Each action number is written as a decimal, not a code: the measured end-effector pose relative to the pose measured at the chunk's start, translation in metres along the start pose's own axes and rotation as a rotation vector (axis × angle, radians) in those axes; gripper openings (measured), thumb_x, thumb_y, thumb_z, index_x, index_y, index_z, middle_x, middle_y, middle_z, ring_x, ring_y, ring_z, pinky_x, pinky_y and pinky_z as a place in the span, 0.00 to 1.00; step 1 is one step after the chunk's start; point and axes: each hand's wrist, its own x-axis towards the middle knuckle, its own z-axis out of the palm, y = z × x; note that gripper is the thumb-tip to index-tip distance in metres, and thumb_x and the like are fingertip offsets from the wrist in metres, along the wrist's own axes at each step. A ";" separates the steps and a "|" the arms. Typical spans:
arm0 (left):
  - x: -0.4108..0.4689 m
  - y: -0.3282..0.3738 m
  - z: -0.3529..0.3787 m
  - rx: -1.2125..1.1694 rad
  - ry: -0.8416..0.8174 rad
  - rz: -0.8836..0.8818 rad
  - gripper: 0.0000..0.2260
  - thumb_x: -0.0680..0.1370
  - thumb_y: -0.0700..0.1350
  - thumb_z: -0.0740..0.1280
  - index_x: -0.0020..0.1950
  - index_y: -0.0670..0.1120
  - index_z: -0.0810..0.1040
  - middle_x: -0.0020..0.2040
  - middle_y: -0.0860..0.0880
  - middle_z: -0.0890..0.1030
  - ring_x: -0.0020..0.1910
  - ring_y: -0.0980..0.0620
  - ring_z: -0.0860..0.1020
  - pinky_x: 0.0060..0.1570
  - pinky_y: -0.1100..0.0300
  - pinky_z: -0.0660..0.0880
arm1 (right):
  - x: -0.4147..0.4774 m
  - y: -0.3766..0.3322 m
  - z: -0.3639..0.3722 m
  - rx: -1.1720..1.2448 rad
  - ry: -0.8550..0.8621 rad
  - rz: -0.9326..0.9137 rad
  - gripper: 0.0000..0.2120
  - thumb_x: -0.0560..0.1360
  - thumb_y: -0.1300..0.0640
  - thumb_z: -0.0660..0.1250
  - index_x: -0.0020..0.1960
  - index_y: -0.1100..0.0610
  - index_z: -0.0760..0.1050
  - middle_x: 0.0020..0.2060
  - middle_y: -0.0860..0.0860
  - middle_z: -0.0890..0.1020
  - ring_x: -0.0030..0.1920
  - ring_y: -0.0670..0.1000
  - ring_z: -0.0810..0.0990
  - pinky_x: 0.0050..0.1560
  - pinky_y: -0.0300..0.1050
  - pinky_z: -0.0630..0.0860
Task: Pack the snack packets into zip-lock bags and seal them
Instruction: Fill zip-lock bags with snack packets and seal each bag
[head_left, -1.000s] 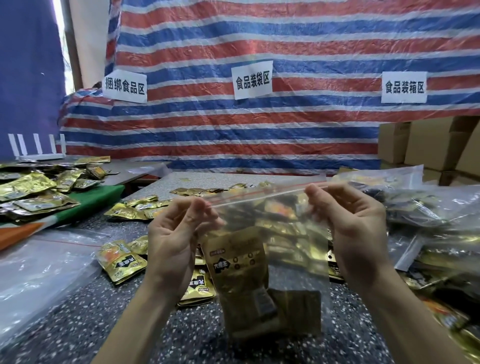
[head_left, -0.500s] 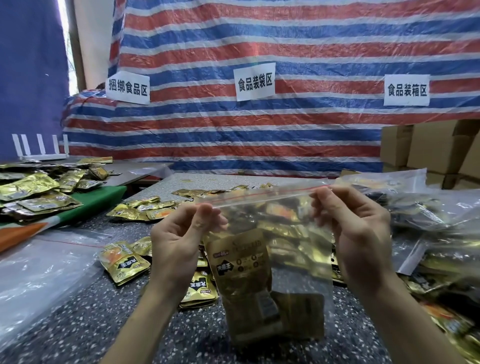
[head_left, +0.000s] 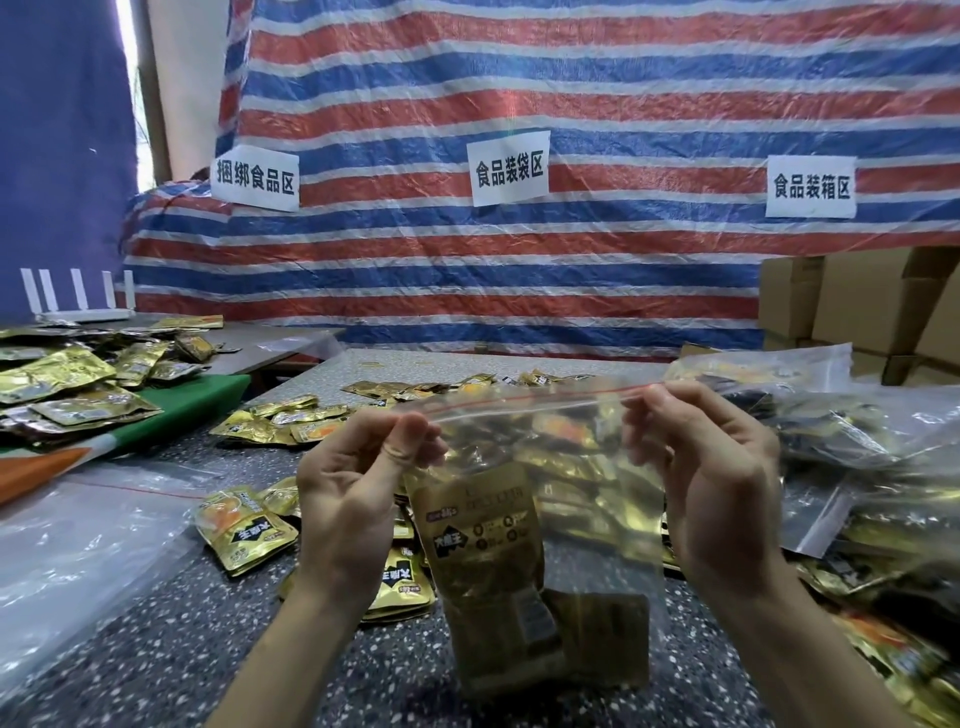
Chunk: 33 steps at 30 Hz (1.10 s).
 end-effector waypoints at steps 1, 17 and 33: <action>0.000 0.000 0.000 -0.003 0.002 -0.003 0.12 0.71 0.59 0.74 0.40 0.51 0.84 0.38 0.49 0.83 0.39 0.49 0.80 0.44 0.58 0.79 | 0.000 0.000 0.000 0.007 0.000 -0.008 0.10 0.73 0.58 0.64 0.38 0.57 0.84 0.32 0.52 0.80 0.33 0.49 0.75 0.33 0.38 0.71; -0.001 -0.001 0.006 0.110 -0.053 0.102 0.06 0.77 0.44 0.68 0.44 0.45 0.83 0.39 0.48 0.84 0.38 0.53 0.82 0.41 0.64 0.78 | 0.004 -0.021 0.006 -0.600 0.116 -0.294 0.18 0.73 0.44 0.68 0.60 0.46 0.76 0.54 0.45 0.81 0.56 0.45 0.78 0.55 0.38 0.74; -0.004 0.013 0.010 0.165 -0.136 0.211 0.08 0.77 0.52 0.67 0.47 0.49 0.82 0.40 0.53 0.83 0.39 0.56 0.81 0.39 0.65 0.78 | 0.035 -0.061 0.067 -0.964 -0.873 -0.157 0.05 0.74 0.49 0.74 0.42 0.49 0.83 0.36 0.42 0.83 0.38 0.41 0.79 0.37 0.42 0.79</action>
